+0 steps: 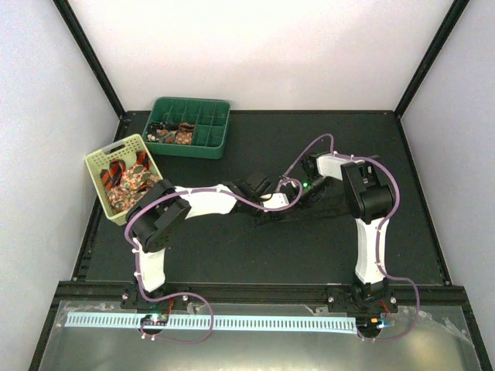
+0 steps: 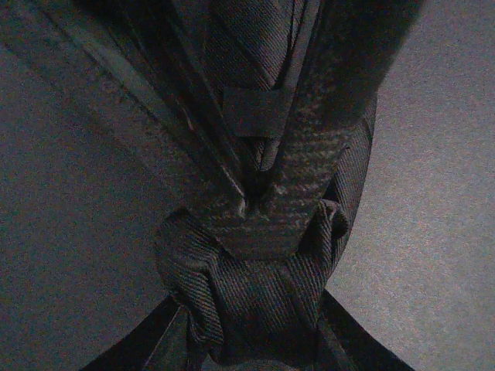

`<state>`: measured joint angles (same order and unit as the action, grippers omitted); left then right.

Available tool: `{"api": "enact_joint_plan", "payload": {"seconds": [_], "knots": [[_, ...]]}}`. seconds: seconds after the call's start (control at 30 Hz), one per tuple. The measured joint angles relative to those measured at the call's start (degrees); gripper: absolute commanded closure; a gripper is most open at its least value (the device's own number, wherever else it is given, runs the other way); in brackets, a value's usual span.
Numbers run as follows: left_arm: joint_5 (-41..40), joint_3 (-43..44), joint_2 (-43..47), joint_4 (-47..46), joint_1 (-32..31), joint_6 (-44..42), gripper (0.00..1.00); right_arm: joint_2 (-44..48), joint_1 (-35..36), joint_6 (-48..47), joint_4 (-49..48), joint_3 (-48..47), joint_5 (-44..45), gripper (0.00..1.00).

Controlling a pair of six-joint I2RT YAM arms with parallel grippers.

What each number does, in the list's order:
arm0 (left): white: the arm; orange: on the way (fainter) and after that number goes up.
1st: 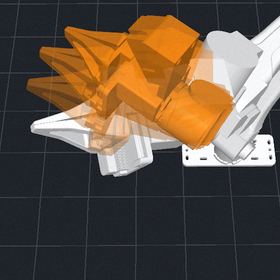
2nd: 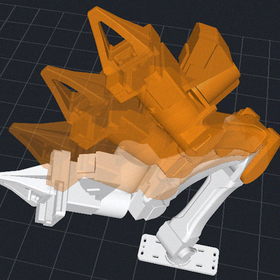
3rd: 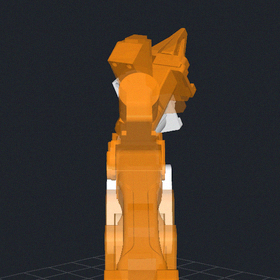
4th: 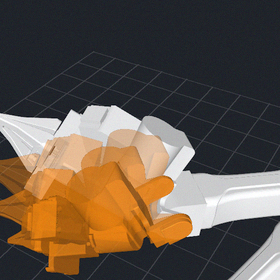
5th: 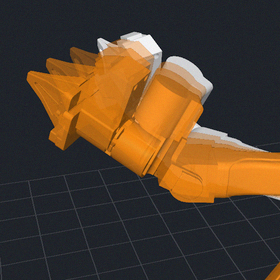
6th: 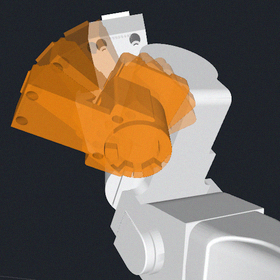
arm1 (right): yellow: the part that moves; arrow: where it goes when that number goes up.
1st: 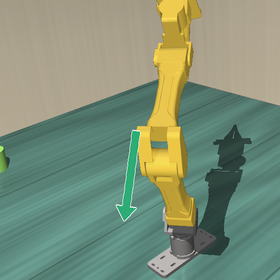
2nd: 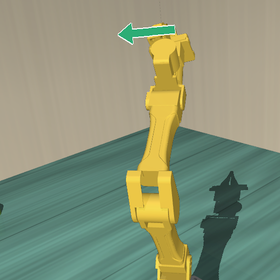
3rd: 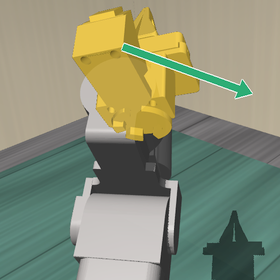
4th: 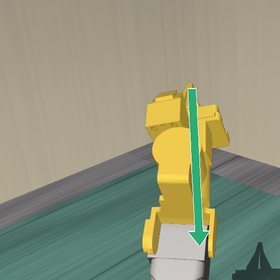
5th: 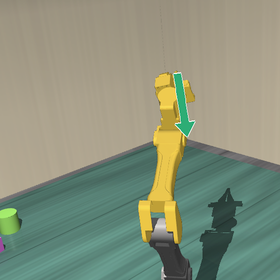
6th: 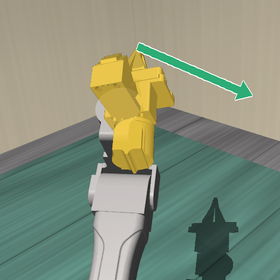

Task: Roll the ties
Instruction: Roll the tie at the center of the board.

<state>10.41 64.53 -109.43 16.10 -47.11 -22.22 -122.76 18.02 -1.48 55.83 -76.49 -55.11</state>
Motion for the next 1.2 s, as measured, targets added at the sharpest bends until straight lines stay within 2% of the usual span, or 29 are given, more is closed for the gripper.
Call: {"api": "enact_joint_plan", "payload": {"seconds": [0.07,0.3,0.33,0.53,0.67,0.73,0.83,0.93,1.03,1.2], "knots": [[-0.1,0.0,0.0,0.0,0.0,0.1,0.58,0.0,0.0,-0.2,0.0,0.0,0.0,0.98],[0.5,-3.0,1.2,-3.3,1.5,2.0,0.07,0.0,-0.3,-1.8,-0.2,0.5,0.5,0.98],[1.0,-4.4,2.1,-4.1,2.2,2.3,0.02,0.0,-0.6,-2.1,-0.2,0.7,0.4,0.98],[4.3,-11.3,10.7,-9.0,6.8,6.4,0.01,0.0,-2.1,-3.4,0.0,1.4,0.1,0.98],[4.2,-16.2,20.1,-17.1,8.0,11.0,0.01,0.0,-3.2,-4.3,0.4,1.5,0.5,0.98],[8.1,-16.9,22.4,-19.7,9.1,12.3,0.01,-0.1,-3.5,-4.5,0.7,1.5,0.7,0.98],[13.9,-17.5,22.7,-23.1,10.9,12.5,0.01,-0.2,-4.2,-4.9,1.0,1.6,1.4,0.98],[16.5,-21.8,22.7,-29.5,11.1,12.2,0.01,-0.2,-4.6,-5.3,0.9,2.0,2.0,0.98],[17.9,-25.5,20.6,-33.7,9.8,11.7,0.03,-0.2,-4.7,-5.6,0.8,2.6,2.1,0.98],[18.3,-25.9,14.1,-38.8,7.6,11.6,0.05,0.3,-4.6,-5.7,0.8,4.2,2.5,0.98]]}}
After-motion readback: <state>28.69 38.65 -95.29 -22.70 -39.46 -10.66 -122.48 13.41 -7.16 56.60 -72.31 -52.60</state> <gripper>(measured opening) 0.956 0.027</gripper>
